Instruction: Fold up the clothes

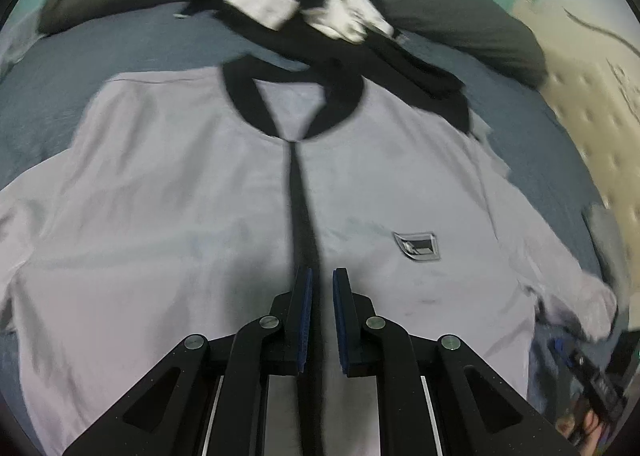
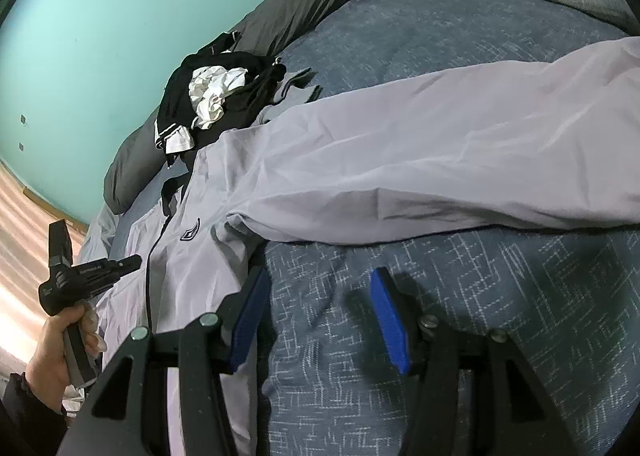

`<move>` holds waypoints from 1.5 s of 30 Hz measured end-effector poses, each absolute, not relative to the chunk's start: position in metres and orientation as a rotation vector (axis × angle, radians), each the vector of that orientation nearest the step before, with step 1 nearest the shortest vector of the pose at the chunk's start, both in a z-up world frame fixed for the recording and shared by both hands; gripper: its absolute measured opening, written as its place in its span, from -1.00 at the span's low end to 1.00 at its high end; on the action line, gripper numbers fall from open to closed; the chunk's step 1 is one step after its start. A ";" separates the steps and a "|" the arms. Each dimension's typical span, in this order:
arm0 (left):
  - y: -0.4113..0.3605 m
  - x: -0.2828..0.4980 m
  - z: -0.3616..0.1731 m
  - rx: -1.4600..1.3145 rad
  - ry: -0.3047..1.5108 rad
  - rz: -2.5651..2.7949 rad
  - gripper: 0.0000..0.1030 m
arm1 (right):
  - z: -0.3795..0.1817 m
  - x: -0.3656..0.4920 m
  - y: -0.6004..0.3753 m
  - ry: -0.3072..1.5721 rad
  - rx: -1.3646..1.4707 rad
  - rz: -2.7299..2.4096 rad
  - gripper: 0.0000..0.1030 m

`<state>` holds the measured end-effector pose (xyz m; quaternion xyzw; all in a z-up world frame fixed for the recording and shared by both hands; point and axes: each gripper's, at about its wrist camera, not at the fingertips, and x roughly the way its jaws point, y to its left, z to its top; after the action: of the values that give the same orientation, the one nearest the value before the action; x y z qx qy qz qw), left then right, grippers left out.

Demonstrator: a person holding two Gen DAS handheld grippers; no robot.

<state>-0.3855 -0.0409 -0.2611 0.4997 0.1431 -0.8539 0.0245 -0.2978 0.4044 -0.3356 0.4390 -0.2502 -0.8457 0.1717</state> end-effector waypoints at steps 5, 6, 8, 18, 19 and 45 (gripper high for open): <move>-0.023 -0.407 -0.295 1.630 0.402 -2.606 -0.77 | -0.337 -0.298 0.404 -0.718 1.254 -2.396 0.06; -0.023 -0.409 -0.302 1.647 0.398 -2.589 -0.77 | -0.338 -0.299 0.405 -0.719 1.255 -2.396 0.06; -0.023 -0.409 -0.307 1.646 0.400 -2.586 -0.78 | -0.338 -0.300 0.407 -0.729 1.256 -2.399 0.06; -0.007 -0.362 -0.271 1.556 0.322 -2.735 -0.64 | -0.329 -0.318 0.415 -0.775 1.174 -2.421 0.02; -0.006 -0.357 -0.271 1.567 0.320 -2.738 -0.62 | -0.326 -0.321 0.413 -0.761 1.167 -2.428 -0.04; -0.002 -0.264 -0.306 1.566 0.469 -2.818 -0.55 | -0.334 -0.351 0.372 -0.442 1.282 -2.516 -0.74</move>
<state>-0.2636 -0.0015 -0.3063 0.4798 0.1438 -0.8636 -0.0583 -0.3507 0.3718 -0.3341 0.4440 -0.1531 -0.8715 0.1411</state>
